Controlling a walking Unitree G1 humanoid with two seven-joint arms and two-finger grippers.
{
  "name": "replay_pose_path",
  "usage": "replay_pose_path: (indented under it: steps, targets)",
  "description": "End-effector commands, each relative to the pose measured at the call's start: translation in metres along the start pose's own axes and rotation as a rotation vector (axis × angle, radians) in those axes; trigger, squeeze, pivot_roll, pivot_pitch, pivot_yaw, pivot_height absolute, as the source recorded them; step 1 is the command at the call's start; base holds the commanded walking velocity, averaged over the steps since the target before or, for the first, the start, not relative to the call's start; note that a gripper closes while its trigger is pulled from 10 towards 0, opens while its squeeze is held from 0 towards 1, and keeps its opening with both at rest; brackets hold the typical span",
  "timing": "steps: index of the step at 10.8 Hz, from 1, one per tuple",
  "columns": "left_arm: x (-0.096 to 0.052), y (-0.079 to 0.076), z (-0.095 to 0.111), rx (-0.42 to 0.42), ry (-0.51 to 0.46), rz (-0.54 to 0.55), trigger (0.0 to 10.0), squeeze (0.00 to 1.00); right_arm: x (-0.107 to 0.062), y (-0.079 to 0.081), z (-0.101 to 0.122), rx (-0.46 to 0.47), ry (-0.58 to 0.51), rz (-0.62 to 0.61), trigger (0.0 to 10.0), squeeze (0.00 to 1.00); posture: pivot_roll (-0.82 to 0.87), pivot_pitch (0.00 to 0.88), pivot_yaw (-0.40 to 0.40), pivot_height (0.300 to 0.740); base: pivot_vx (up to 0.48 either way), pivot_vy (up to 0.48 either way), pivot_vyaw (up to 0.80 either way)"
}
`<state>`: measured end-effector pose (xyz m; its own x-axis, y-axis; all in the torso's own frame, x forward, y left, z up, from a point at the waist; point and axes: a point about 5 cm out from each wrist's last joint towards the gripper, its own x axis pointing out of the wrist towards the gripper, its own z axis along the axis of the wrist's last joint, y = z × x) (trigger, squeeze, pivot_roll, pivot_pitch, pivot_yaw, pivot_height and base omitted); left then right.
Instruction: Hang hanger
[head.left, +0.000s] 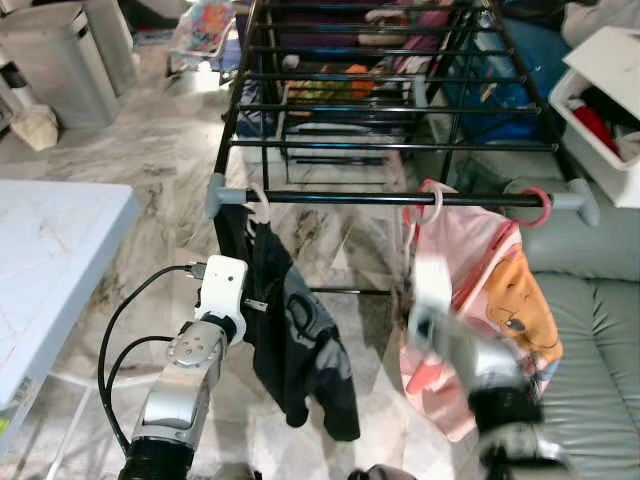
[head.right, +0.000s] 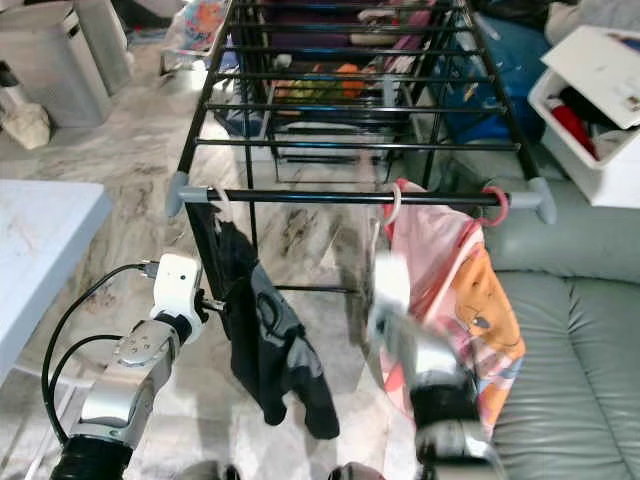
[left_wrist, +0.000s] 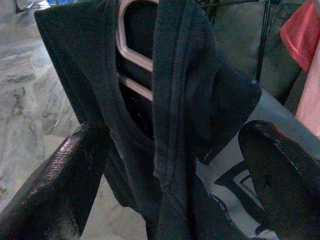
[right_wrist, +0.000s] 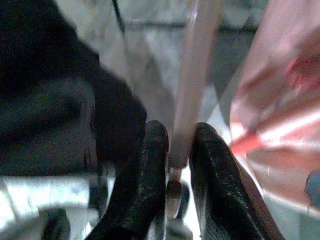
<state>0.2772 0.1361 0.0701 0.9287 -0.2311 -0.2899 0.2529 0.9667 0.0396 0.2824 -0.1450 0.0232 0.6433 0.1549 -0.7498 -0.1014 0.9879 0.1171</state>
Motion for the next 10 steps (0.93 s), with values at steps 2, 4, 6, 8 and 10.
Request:
replay_pose_path:
  steps: [2, 4, 6, 8, 10]
  targets:
    - [0.001, -0.001, -0.001, 0.003, 0.011, -0.008, 10.0, 0.0, -0.008, -0.006, 0.014, -0.09, -0.133, -0.041, 10.0, 1.0, -0.04, 0.035, -0.002, 0.74, 0.0, 0.0, 0.0]
    - [0.0, -0.001, -0.002, 0.005, 0.013, -0.007, 10.0, 0.0, -0.015, -0.006, 0.007, -0.113, -0.177, -0.039, 10.0, 1.0, -0.04, 0.035, -0.001, 0.74, 0.0, 0.0, 0.0]
    - [-0.001, -0.001, -0.003, 0.006, 0.016, -0.009, 10.0, 0.0, -0.022, -0.006, 0.005, -0.142, -0.225, -0.035, 10.0, 1.0, -0.04, 0.034, 0.001, 0.74, 0.0, 0.0, 0.0]
    - [-0.001, -0.001, -0.005, 0.011, 0.023, -0.015, 10.0, 0.0, -0.037, -0.015, 0.001, -0.26, -0.325, -0.058, 10.0, 1.0, -0.05, 0.032, 0.005, 0.74, 0.0, 0.0, 0.0]
    - [-0.006, 0.001, -0.005, 0.006, 0.015, 0.005, 10.0, 0.0, -0.053, -0.021, 0.0, -0.335, -0.43, -0.084, 10.0, 1.0, -0.06, 0.03, 0.015, 0.74, 0.0, 0.0, 0.0]
